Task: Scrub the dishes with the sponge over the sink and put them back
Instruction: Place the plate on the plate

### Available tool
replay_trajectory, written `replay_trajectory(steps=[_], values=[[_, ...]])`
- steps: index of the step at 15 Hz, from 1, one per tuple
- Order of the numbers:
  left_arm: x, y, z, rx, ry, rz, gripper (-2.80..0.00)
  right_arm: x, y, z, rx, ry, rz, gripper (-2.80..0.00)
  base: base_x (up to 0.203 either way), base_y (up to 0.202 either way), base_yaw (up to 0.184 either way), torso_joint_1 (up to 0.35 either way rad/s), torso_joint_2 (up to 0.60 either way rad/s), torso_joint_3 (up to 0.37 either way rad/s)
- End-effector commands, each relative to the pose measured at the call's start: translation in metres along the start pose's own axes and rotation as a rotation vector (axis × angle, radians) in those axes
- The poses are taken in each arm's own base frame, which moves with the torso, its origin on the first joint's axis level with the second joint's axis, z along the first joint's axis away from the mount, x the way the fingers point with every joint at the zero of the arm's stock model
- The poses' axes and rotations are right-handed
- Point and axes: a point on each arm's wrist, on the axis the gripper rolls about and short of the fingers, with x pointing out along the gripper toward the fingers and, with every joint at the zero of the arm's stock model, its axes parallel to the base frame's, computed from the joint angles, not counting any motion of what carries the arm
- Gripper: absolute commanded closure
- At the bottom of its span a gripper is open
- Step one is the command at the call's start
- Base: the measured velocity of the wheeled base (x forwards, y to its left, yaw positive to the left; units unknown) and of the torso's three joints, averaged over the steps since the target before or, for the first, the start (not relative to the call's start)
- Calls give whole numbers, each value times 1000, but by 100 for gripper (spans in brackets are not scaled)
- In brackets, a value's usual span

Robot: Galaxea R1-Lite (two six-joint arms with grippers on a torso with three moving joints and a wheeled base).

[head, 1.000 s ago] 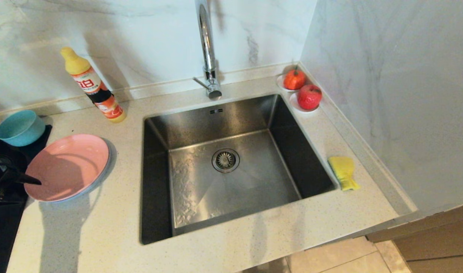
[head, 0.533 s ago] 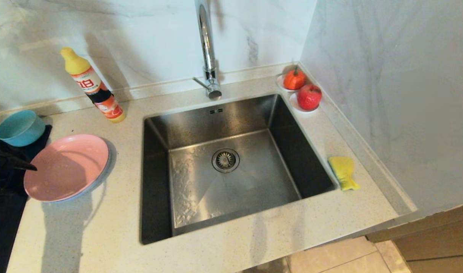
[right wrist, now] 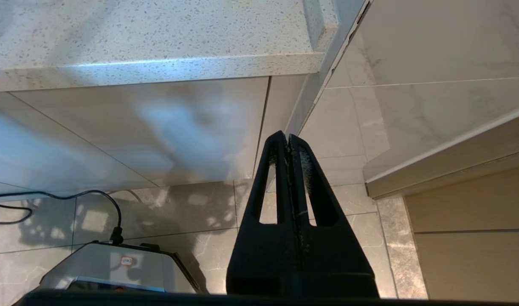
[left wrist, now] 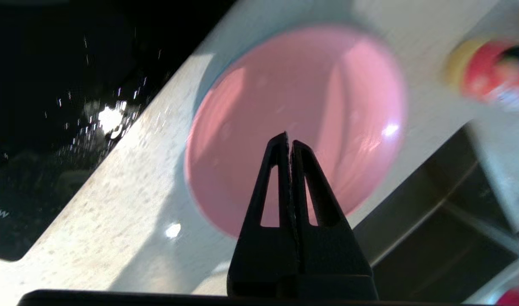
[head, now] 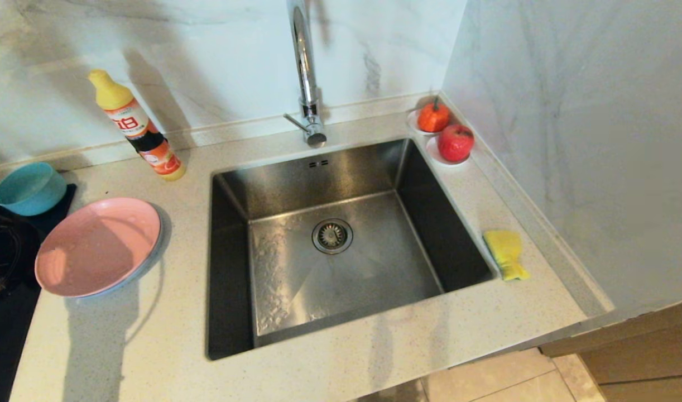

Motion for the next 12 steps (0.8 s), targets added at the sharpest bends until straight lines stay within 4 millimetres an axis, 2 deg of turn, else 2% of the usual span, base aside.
replay_trajectory(steps=[1,5,12], values=[[-9,-9,7,-38,-46,-20,0,0,0,0,-1,2,1,0,0,0,0,0,0,0],[-8,-16,22,-98,-138,-36,0,0,0,0,-1,2,1,0,0,0,0,0,0,0],[23,-8,45,-31,-317,36,0,0,0,0,-1,2,1,0,0,0,0,0,0,0]])
